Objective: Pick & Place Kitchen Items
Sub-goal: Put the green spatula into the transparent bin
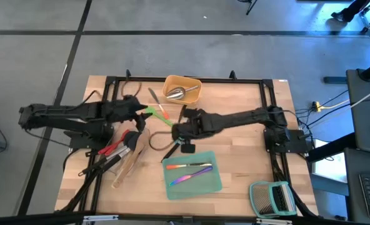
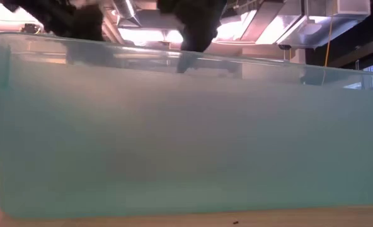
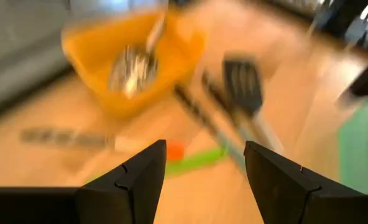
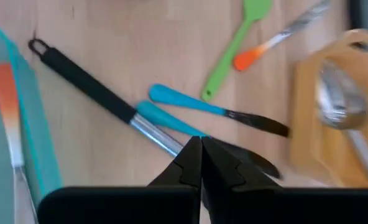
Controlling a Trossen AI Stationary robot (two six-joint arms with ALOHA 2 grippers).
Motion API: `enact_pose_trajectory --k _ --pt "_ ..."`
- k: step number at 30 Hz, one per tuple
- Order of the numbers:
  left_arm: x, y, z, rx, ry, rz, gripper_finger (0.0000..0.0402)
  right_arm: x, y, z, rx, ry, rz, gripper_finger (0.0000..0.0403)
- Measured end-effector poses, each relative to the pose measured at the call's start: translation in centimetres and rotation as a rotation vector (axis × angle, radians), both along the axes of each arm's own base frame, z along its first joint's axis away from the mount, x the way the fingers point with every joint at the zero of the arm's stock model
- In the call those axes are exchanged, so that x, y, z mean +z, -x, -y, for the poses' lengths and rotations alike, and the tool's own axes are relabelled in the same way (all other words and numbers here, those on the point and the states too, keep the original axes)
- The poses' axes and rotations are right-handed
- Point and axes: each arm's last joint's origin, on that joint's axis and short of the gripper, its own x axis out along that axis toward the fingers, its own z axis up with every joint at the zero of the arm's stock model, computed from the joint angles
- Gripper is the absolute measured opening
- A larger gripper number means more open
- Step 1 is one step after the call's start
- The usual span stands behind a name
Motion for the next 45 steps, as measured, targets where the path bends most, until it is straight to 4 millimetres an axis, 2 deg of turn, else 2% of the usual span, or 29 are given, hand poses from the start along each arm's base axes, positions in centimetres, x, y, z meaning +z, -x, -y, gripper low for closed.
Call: enact_pose_trajectory --k 3,7,12,16,21,25,28,35,39,42,45 --pt "-1.3 -0.2 -1.8 0.026 0.082 -0.098 0.0212 0.3 1.3 -2.0 0.021 0.088 -0.009 0.0005" --pt "-2.1 -0.5 -4.0 0.029 0.110 -0.191 0.0212 -0.7 2.7 -3.6 0.052 0.142 -0.015 0.0005" --pt "-1.3 -1.9 -5.9 -0.093 0.086 -0.293 0.0212 -2.7 4.6 -4.5 0.065 0.133 0.017 0.0005" --pt "-0.1 -3.8 -7.0 -0.220 -0.026 -0.406 0.0212 -3.8 7.3 -5.0 0.067 0.102 0.102 0.0005" --pt "0.7 -6.1 -8.6 -0.314 -0.181 -0.549 0.0212 -3.2 11.0 -5.5 0.091 0.011 0.285 0.0005" --pt "0.1 -7.2 -9.7 -0.331 -0.172 -0.672 0.0212 -2.5 13.5 -6.5 0.156 -0.057 0.433 0.0005" --pt "-0.7 -7.7 -10.3 -0.282 -0.164 -0.727 0.0212 -2.1 14.9 -7.3 0.223 -0.071 0.499 0.0005" --pt "-1.8 -7.8 -10.2 -0.243 -0.124 -0.812 0.0212 -2.8 15.9 -8.5 0.318 -0.074 0.509 0.0005" --pt "-1.6 -8.3 -10.1 -0.236 -0.164 -0.790 0.0212 -3.5 16.1 -8.3 0.305 -0.055 0.494 0.0005" --pt "-1.2 -8.7 -10.5 -0.146 -0.227 -0.754 0.0212 -3.5 15.9 -8.1 0.291 -0.073 0.534 0.0005" --pt "-1.0 -9.0 -10.7 -0.107 -0.213 -0.689 0.0212 -3.9 15.8 -8.0 0.309 -0.129 0.566 0.0005"
